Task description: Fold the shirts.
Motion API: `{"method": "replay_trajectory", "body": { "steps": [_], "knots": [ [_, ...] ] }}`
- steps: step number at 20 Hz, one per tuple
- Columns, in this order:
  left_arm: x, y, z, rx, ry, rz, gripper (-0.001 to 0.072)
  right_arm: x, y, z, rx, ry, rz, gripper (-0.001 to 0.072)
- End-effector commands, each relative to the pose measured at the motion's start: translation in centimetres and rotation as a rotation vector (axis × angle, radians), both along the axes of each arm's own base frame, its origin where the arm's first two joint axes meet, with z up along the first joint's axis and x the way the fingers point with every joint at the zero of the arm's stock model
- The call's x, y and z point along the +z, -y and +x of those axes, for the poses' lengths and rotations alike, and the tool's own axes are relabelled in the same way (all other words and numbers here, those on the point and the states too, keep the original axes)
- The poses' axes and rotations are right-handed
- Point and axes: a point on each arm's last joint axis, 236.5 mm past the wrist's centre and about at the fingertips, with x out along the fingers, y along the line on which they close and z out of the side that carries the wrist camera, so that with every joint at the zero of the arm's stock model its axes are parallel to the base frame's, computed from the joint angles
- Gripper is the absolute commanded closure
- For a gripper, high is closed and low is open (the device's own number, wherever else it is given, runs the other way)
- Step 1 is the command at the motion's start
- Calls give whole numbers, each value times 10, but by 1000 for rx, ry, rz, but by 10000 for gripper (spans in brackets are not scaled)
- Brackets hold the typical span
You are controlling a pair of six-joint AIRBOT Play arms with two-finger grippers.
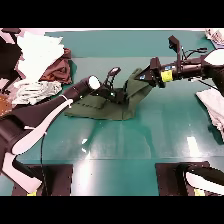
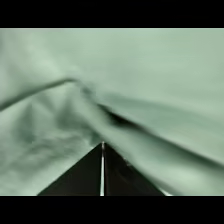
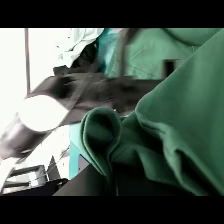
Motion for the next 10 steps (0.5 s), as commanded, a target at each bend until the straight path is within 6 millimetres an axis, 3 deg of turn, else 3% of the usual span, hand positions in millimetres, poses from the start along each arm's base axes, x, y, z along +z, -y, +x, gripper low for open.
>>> {"method": "replay_trajectory", "body": {
  "steps": [1, 2, 4, 6, 8, 10],
  "knots": [
    [67, -11, -3, -16, 50, -51, 679, -4, -2, 11, -26, 13, 2, 692],
    [91, -26, -1, 4, 79, -53, 679, -3, -2, 14, -35, 19, 5, 692],
    [128, -74, 5, 64, 137, 8, 679, -3, -4, 14, -35, 21, 6, 693],
    [153, -146, 11, 165, 193, 145, 680, 0, -13, 15, -46, 27, 17, 693],
    [177, -218, 7, 298, 220, 272, 679, 5, -35, 16, -59, 53, 36, 693],
    [199, -268, -3, 399, 237, 326, 679, 7, -68, 21, -90, 89, 66, 693]
  ]
}}
